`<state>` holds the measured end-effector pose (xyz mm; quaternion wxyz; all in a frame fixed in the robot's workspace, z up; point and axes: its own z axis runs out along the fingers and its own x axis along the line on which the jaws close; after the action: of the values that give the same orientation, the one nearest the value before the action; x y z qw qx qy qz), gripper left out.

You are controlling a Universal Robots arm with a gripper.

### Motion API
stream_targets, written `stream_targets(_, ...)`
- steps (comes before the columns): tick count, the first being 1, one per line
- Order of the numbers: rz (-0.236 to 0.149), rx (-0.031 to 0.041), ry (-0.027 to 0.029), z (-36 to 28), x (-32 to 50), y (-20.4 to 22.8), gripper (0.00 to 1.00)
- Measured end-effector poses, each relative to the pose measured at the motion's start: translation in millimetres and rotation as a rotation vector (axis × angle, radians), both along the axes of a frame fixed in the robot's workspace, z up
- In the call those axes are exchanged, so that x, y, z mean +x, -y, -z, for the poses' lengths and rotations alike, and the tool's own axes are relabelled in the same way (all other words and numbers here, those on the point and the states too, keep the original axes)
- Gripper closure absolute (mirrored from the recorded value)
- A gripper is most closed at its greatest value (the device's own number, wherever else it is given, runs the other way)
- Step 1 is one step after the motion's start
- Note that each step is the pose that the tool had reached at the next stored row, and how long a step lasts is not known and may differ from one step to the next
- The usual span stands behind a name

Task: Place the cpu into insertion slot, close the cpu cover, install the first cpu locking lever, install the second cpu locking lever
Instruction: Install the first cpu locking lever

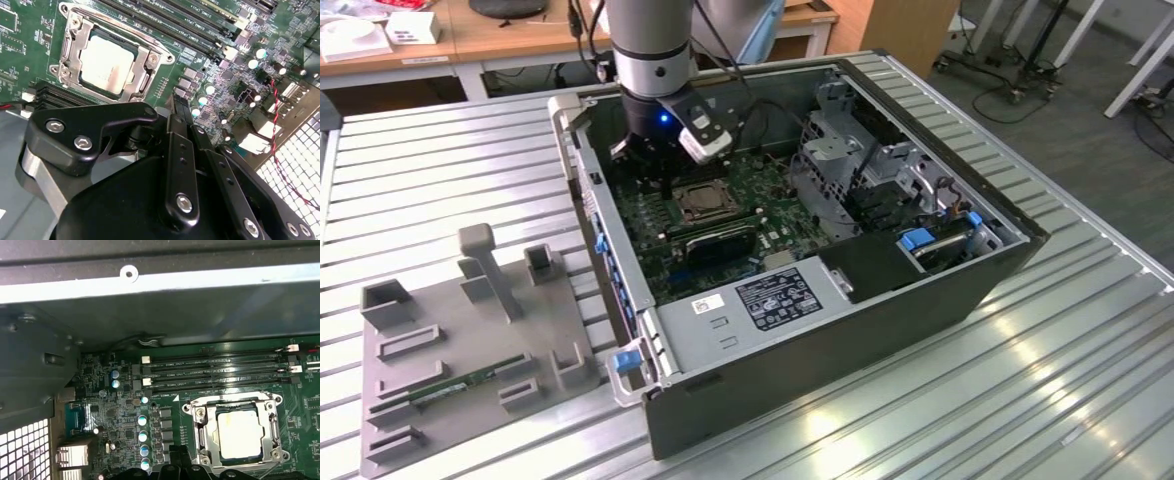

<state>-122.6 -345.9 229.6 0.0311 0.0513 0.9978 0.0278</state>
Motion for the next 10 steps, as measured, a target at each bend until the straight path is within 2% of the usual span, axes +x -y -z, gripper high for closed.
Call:
stream_targets(5, 0.0, 0.0008, -0.0001, -1.2, -0.2, 0.1, 0.89)
stream_targets(10, 0.0, 0.0044, 0.001, -9.5, -0.1, 0.0, 0.89)
